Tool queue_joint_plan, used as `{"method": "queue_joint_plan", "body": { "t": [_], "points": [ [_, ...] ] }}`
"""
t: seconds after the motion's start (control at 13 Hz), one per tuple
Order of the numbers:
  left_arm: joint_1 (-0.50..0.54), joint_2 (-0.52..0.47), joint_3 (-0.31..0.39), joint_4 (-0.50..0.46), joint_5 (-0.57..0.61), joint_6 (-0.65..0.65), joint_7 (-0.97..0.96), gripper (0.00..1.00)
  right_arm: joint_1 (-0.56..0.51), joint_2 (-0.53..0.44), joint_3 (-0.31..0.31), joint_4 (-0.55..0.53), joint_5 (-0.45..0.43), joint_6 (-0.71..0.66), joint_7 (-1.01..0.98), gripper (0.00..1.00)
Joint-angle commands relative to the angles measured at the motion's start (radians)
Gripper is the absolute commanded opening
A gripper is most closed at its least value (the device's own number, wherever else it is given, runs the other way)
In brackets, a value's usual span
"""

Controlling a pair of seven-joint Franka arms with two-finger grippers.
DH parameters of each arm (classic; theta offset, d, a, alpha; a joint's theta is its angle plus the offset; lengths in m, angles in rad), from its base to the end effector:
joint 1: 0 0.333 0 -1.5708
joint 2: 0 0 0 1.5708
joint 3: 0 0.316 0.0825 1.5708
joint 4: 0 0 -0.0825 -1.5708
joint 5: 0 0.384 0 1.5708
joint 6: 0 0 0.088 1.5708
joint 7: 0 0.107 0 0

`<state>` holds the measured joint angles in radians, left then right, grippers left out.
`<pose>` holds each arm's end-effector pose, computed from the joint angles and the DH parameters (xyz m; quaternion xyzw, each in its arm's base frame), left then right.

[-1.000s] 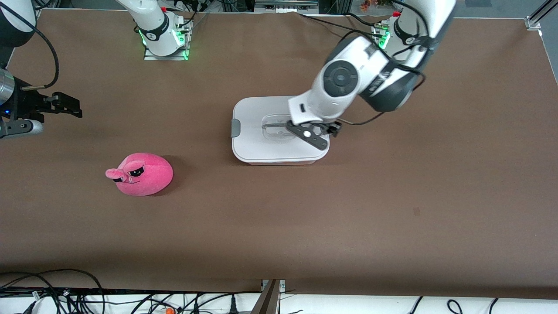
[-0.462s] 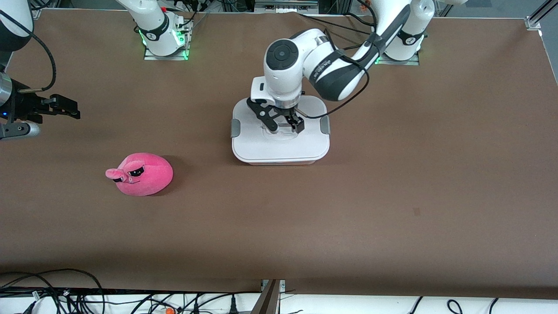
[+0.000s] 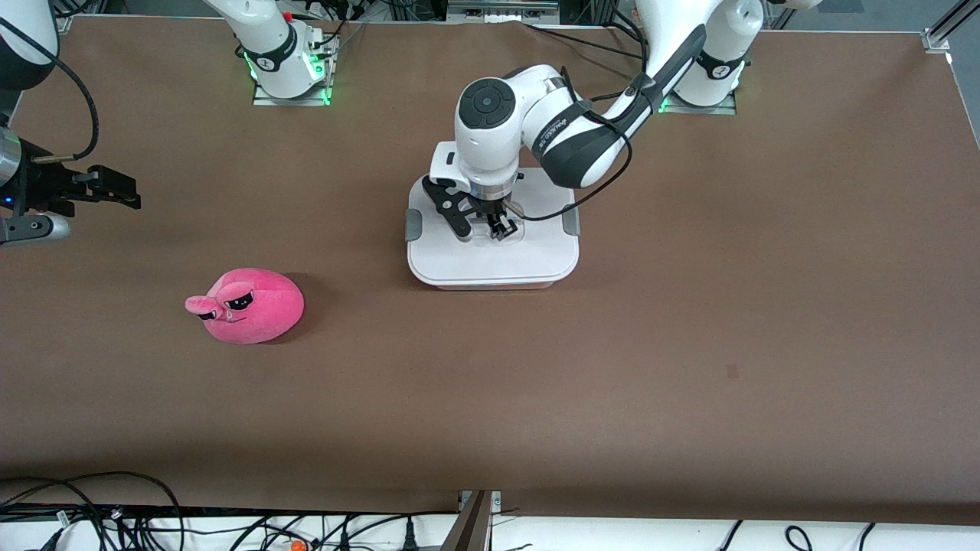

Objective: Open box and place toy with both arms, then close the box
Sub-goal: 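Lift the lid off with the left gripper while the right gripper reaches the toy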

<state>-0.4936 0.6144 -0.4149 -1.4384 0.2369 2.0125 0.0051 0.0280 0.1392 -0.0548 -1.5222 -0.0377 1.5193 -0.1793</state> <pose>0.4902 -0.5167 0.3551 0.8905 -0.4548 0.0017 0.0117 0.5871 -0.0179 0.5638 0.9943 0.0763 -0.0728 0.0152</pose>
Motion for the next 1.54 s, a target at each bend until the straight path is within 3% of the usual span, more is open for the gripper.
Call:
{"method": "queue_joint_plan", "body": {
  "t": [0.0,0.23,0.46,0.77,1.15,1.46],
  "points": [
    [-0.006,0.013,0.004,0.027,0.028,-0.001,0.019,0.16,-0.005,-0.009,0.004,-0.009,-0.005,0.007,0.000,1.00],
    [-0.005,0.013,0.004,0.026,0.057,-0.001,0.061,0.00,-0.005,-0.007,0.004,-0.009,-0.005,0.007,0.000,1.00],
    [-0.002,0.001,0.002,0.027,0.053,-0.015,0.050,0.00,-0.005,-0.009,0.004,-0.009,-0.002,0.007,0.000,1.00],
    [0.035,-0.060,-0.001,0.033,0.035,-0.139,0.058,0.00,0.001,0.032,0.006,0.022,-0.004,0.007,-0.009,1.00],
    [0.225,-0.081,-0.005,0.065,-0.067,-0.221,0.073,0.00,0.004,0.157,0.010,0.028,-0.014,0.088,-0.011,1.00],
    [0.377,-0.079,-0.002,0.075,-0.074,-0.256,0.088,0.00,0.009,0.236,0.015,-0.004,-0.002,0.166,-0.054,1.00]
  ]
}}
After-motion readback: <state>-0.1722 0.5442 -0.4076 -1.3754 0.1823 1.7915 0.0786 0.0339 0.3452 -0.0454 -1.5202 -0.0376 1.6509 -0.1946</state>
